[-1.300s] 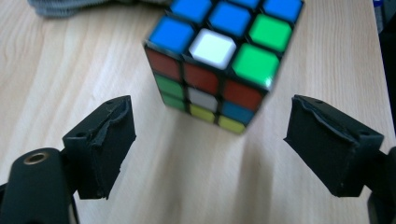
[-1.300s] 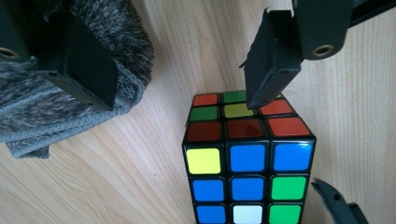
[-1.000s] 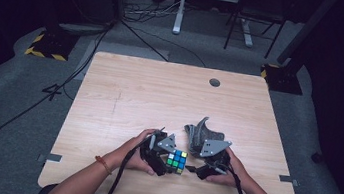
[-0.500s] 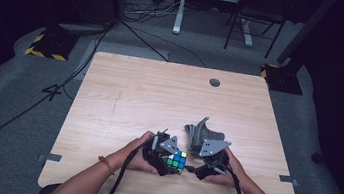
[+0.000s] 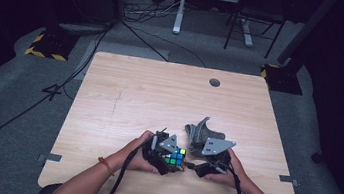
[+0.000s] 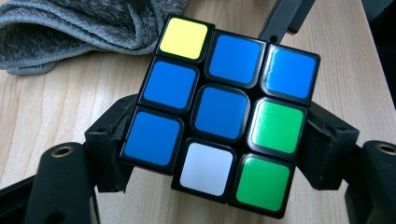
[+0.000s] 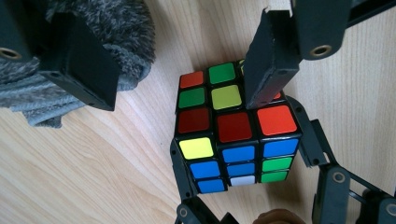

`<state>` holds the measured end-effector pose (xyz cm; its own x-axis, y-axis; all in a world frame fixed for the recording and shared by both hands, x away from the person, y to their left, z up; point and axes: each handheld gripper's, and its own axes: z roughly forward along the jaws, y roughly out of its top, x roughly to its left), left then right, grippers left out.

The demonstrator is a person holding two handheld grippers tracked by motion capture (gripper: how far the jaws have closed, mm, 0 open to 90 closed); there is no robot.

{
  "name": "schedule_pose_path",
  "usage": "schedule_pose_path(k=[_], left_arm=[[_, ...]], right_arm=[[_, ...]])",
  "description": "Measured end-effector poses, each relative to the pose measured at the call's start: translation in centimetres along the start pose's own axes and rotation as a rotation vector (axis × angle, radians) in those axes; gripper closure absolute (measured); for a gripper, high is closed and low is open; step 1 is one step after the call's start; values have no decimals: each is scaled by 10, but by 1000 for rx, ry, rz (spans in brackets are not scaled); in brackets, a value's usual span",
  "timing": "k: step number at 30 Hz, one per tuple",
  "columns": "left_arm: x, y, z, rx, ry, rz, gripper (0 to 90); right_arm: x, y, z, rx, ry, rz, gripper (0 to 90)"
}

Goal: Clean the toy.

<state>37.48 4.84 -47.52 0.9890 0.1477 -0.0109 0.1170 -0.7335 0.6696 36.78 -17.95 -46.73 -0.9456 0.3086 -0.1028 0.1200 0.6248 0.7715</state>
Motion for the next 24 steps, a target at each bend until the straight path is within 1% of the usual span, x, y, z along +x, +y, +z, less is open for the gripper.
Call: schedule_pose_path(k=[1, 3, 5, 6, 7, 8, 9, 10, 13, 15, 17, 19, 20, 21, 23, 24], left_arm=[[0, 0, 0, 1, -1, 3, 254], [1, 0, -1, 3, -5, -6, 254], [2, -2, -1, 12, -17, -7, 271], [2, -3, 0, 7, -29, -13, 287], [1, -4, 0, -5, -29, -14, 297], [1, -4, 1, -4, -35, -11, 298], [0, -3, 0, 2, -37, 4, 298], [0, -3, 0, 3, -39, 6, 298], [1, -6, 0, -3, -51, -3, 298], [2, -8, -2, -11, -54, -1, 307], [2, -9, -3, -11, -45, 4, 329], [1, -9, -3, -11, -41, 5, 331], [1, -9, -3, -13, -41, 12, 331], [1, -8, -3, -12, -38, 10, 332], [1, -8, -2, -14, -40, 12, 332], [1, -8, -3, -13, -40, 16, 333]], right_arm=[[0, 1, 0, -1, 0, -3, 268], [1, 3, 0, -10, -1, -9, 272], [1, 5, -2, -28, 5, -5, 283], [2, 7, -3, -40, 5, 0, 304], [1, 8, -5, -62, 7, 8, 311], [1, 10, -6, -69, 9, 7, 320], [2, 12, -6, -66, -12, 1, 344], [2, 14, -6, -70, -26, -5, 345], [0, 16, -5, -76, -13, 12, 345], [1, 17, -3, -79, -14, 8, 357], [0, 17, -4, -71, -19, 0, 385], [-4, 14, -3, -60, -12, 12, 413], [-5, 11, -3, -52, -11, 18, 416], [-7, 9, -3, -39, -10, 22, 418], [-8, 8, -4, -44, -10, 26, 443], [-8, 9, -5, -50, -14, 23, 473]])
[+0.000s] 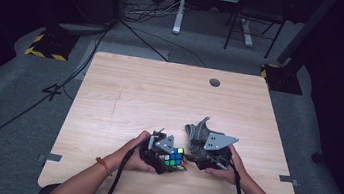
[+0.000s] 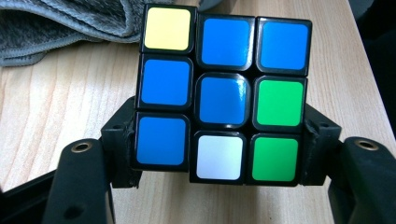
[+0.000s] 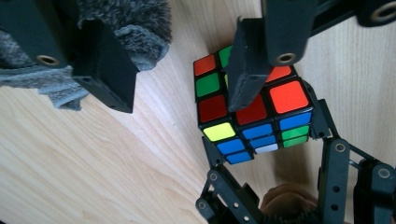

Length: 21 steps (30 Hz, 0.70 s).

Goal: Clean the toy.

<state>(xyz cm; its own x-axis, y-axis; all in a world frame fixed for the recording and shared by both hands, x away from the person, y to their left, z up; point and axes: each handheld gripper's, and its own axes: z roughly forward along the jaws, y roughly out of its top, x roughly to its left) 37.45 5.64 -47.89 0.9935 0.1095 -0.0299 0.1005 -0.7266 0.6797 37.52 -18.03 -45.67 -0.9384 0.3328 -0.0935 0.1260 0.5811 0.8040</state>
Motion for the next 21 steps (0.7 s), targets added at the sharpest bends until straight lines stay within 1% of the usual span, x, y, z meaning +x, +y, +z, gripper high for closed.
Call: schedule_pose_path(k=[2, 5, 7, 8, 11, 13, 15, 19, 20, 21], left_arm=[[0, 0, 0, 0, 1, 1, 333], [-1, 0, 0, -4, 0, 4, 333], [-2, 0, 1, -6, -2, 2, 333], [-1, -1, 0, -6, 0, 2, 334], [-1, -1, 1, -9, 3, 2, 333], [-1, 0, 2, -15, 4, 3, 333], [-1, 0, 2, -12, 2, 4, 331], [0, -1, 2, -8, 5, 0, 311], [0, -1, 3, -3, 6, -2, 307], [0, -1, 3, -1, 6, 1, 310]], right_arm=[[-2, 1, -1, -3, -4, -4, 486], [-6, 0, 0, -2, -17, 20, 475], [-7, -1, 3, 4, -2, 25, 472], [-6, -1, 4, 4, -7, 22, 470], [-8, 1, 3, -24, 11, 44, 462], [-7, 4, 3, -39, 9, 41, 462], [-5, 7, 3, -36, -2, 27, 465], [-3, 10, 8, -46, 14, 39, 464], [-2, 11, 9, -44, 16, 36, 462], [0, 12, 11, -38, 18, 21, 455]])
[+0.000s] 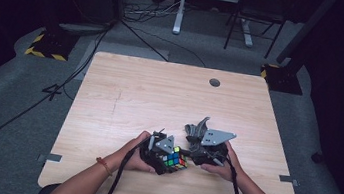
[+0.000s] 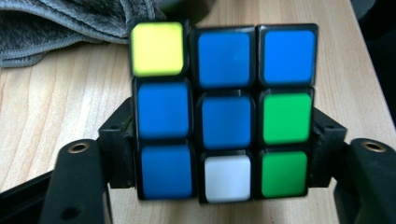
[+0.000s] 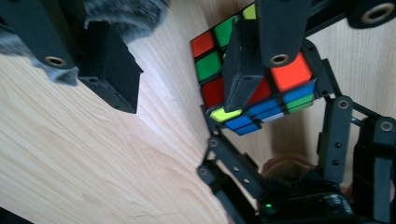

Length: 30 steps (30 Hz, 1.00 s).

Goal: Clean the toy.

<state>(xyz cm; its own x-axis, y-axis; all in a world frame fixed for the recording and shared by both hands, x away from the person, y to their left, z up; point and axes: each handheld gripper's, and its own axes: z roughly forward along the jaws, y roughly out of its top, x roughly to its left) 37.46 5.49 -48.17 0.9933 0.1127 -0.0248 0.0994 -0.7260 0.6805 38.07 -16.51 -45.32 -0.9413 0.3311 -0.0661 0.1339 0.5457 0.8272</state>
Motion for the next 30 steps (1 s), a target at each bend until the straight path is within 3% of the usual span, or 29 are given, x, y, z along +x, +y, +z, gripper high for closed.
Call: schedule_pose_path(k=[9, 13, 15, 18, 22, 27, 30], left_arm=[[-2, 0, 0, 5, 3, 1, 303], [-5, -1, -2, 27, 1, 21, 315], [-6, -4, -4, 40, 4, 9, 311], [-7, -8, -7, 56, 10, -4, 313], [-10, -10, -11, 70, 23, -11, 270], [-13, -20, -17, 76, 38, -41, 263], [-15, -22, -19, 64, 58, -47, 325]], right_arm=[[13, 10, 6, -1, 4, -37, 415], [21, 13, 9, 5, 19, -72, 393], [22, 13, 9, 7, 22, -76, 392], [19, 11, 5, 1, 20, -49, 388], [13, 6, -4, 10, -3, -48, 380], [-4, -5, -27, 10, -77, -14, 371], [-13, -11, -37, 24, -114, 0, 365]])
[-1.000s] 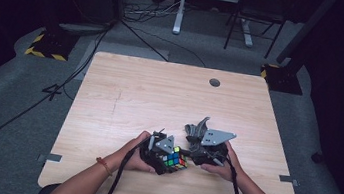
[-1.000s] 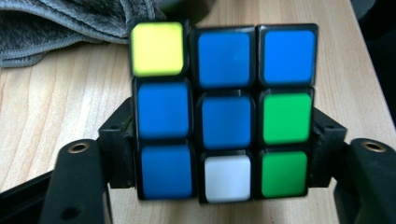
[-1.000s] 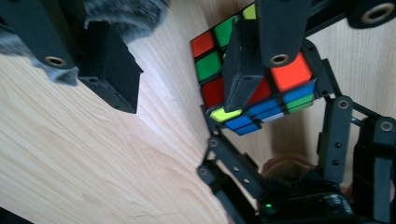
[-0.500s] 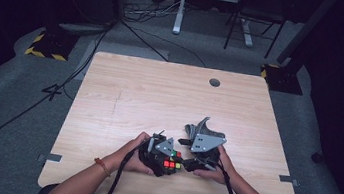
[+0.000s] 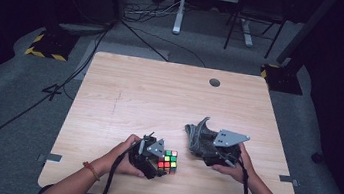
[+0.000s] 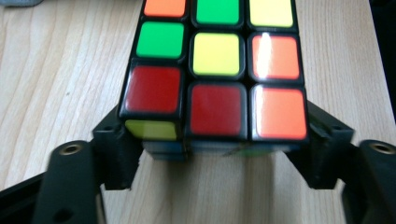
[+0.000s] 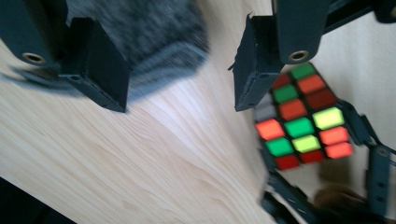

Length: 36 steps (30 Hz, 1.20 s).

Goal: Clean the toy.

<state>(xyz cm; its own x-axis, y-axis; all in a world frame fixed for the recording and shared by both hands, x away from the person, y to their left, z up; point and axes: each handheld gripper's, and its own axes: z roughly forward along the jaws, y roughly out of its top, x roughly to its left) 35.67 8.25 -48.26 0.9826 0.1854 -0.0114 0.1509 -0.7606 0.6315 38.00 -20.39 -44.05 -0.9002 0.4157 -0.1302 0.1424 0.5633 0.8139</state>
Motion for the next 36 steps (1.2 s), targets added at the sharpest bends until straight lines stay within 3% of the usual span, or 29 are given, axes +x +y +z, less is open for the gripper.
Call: schedule_pose_path(k=[5, 10, 14, 16, 17, 19, 22, 27, 32, 36], left_arm=[[-1, 0, 1, -1, 18, 0, 329], [-1, 3, 4, -5, 89, -45, 333], [5, 3, 7, -30, 101, -115, 330], [6, 2, 8, -27, 94, -130, 331], [6, 2, 9, -19, 80, -120, 324], [6, 1, 10, 0, 40, -103, 234], [6, -3, 9, 5, 11, -107, 222], [6, -4, 5, 0, 43, -105, 319], [5, -1, 10, 4, 34, -93, 317], [7, 2, 13, 5, 37, -88, 318]], right_arm=[[-20, -13, -6, 56, -65, 40, 367], [-34, -28, 3, 136, -103, 79, 437], [-39, -35, 10, 173, -96, 103, 484], [-41, -38, 13, 193, -86, 110, 501], [-42, -40, 15, 199, -86, 113, 505], [-43, -42, 17, 193, -65, 123, 530], [-42, -42, 18, 204, -50, 117, 572], [-42, -44, 19, 231, 14, 127, 641], [-41, -44, 18, 272, 109, 143, 649], [-33, -41, 16, 294, 155, 118, 645]])
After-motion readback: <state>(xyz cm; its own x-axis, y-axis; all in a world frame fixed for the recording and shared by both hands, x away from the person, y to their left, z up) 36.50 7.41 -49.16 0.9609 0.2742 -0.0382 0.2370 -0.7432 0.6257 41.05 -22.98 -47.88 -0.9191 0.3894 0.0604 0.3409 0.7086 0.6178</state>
